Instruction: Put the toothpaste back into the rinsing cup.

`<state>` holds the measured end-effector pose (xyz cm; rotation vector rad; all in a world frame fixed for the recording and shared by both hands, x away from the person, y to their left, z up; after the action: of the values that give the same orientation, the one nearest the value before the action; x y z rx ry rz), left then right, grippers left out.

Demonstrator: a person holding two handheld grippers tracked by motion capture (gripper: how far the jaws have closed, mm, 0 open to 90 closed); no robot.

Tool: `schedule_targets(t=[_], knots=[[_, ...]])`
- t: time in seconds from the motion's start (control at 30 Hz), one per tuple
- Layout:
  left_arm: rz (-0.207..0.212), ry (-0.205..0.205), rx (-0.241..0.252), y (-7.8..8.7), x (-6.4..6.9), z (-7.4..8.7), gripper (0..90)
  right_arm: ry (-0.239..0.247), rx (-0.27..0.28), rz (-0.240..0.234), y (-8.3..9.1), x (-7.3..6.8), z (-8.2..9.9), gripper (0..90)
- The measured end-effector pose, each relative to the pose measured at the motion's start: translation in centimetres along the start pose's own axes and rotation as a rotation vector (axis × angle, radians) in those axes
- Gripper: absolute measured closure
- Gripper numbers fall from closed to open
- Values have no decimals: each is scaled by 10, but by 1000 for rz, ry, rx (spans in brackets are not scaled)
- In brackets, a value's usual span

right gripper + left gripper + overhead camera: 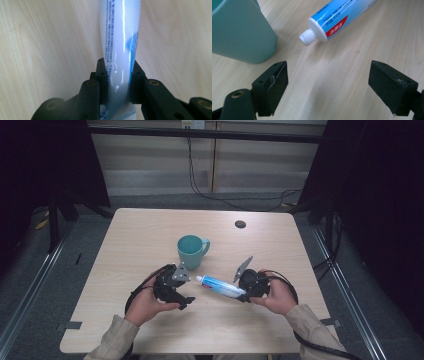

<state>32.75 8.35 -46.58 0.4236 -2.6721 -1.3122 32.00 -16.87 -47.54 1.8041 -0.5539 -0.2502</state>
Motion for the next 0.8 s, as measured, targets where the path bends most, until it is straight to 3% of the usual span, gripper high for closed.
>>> schedule_targets(t=[0.37, 0.7, 0.8], knots=[[-11, -71, -27, 3, 3, -24, 162, 39, 22, -14, 16, -3, -11, 751], [0, -131, -68, -8, 12, -39, 164, 70, 38, -26, 15, -11, -18, 752], [3, -159, -67, -11, 17, -43, 168, 99, 47, -35, 13, -13, -21, 752]])
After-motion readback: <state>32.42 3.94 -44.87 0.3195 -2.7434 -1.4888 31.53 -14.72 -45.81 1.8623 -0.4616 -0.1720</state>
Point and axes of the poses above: each handheld gripper's, and its own axes: y roughly backward along the jaws, z roughly out of its underside, x roughly to its right, the point moved 3 cm from there along -y, roughly forward along the jaws, and after that the axes turned 7 degrees about z, right-handed, at the moved point
